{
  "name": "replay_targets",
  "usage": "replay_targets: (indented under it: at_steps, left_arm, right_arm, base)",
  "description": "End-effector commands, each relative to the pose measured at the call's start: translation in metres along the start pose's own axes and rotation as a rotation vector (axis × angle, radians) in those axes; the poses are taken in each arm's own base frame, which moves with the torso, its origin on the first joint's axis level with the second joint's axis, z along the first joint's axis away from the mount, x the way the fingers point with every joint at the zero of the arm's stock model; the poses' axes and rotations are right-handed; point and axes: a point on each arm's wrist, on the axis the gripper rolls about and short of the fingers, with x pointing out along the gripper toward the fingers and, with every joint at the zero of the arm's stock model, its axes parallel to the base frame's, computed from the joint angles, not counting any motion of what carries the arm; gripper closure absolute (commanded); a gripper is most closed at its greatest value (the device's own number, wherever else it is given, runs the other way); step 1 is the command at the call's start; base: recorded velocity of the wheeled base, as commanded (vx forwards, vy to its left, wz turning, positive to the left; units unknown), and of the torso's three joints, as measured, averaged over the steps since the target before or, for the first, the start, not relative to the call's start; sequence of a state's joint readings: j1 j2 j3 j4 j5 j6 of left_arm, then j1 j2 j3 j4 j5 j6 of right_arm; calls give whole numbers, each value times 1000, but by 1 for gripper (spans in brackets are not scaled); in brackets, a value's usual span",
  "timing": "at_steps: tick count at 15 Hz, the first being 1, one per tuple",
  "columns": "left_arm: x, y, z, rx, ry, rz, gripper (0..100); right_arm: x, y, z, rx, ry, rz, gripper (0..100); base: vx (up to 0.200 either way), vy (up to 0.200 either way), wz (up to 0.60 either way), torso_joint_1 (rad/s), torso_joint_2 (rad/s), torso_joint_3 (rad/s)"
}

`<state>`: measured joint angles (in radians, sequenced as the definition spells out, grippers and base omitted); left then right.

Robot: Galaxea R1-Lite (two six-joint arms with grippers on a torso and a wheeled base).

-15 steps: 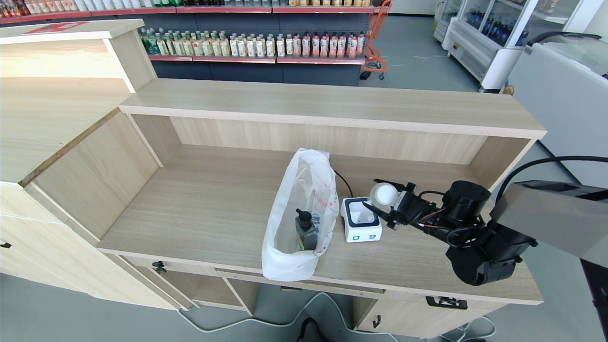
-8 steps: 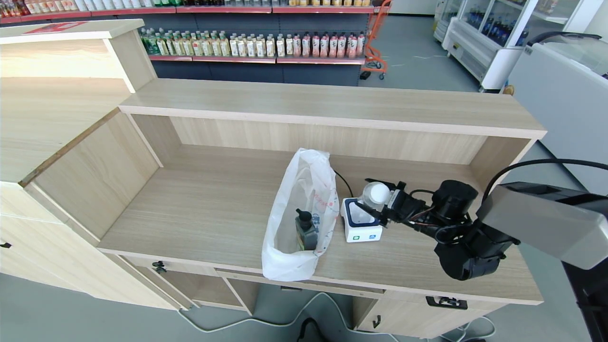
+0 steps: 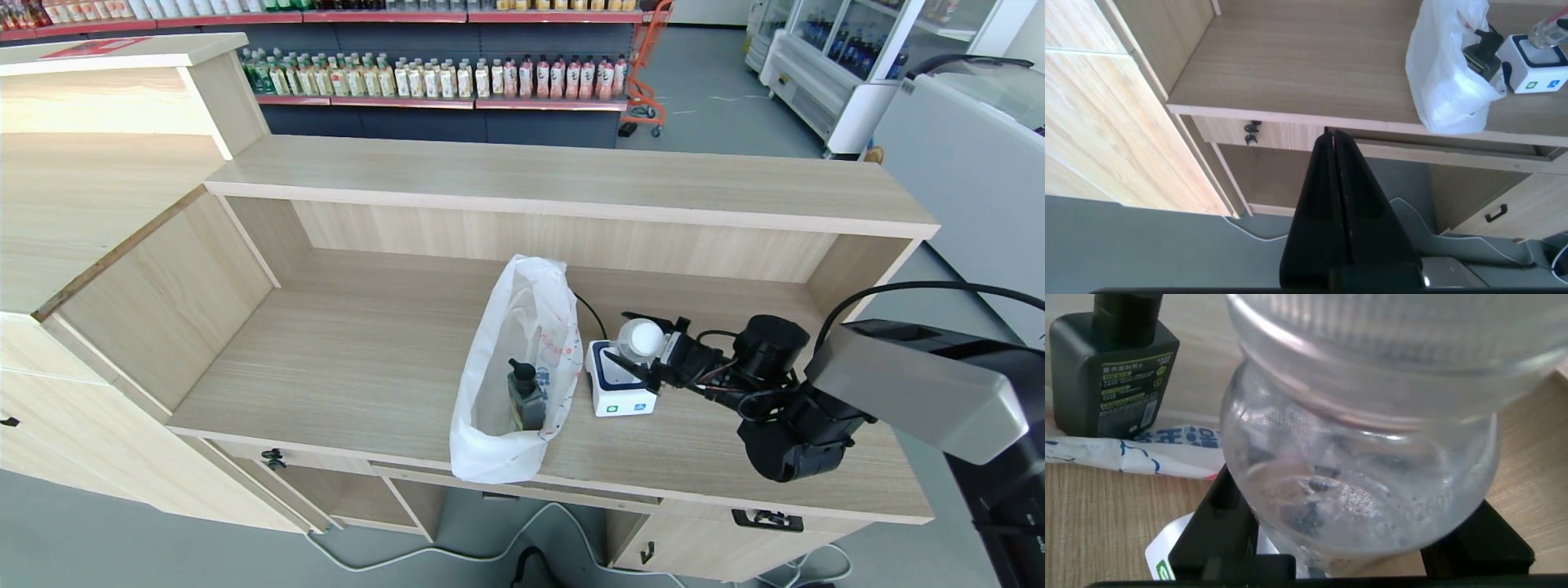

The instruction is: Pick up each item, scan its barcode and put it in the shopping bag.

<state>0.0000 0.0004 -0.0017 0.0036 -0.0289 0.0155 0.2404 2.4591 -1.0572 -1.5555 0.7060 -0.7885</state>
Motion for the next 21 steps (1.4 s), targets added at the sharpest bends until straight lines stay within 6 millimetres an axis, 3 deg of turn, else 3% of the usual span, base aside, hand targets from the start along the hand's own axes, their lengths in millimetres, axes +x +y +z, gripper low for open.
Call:
replay_targets:
  at_steps: [1,6,9,12,13,14,16,21]
  left_arm:
    - [0,0,0,0,-1,0,100]
    - [0,0,0,0,-1,0,100]
    - [0,0,0,0,-1,0,100]
    - [0,0,0,1,-2,0,100]
    - [0,0,0,3,-1,0,100]
    - [0,0,0,1,-1,0,100]
    - [0,0,0,1,-1,0,100]
    - [0,0,0,1,1,0,100]
  right_arm:
    - [0,3,-3,7,3,9,100]
    - [1,-1,1,16,-11,-4,100]
    - [-3,-38,46,97,-46,-107,100]
    - [-20,-65,105,302,44,-369,100]
    - [-20,-65,106,307,48,-372,100]
    - [-31,-61,123,449,165,-474,100]
    - [-35,-54,131,558,226,-556,100]
    - [-26,-49,142,682,247,-541,100]
  base:
    - [0,0,0,0,0,0]
    - [0,0,0,0,0,0]
    - [0,0,0,0,0,0]
    - [0,0,0,0,0,0]
    - [0,200,0,-2,2,-2]
    - [0,200,0,2,2,7]
    - [0,200,0,0,-7,7]
    - [0,200,0,4,6,5]
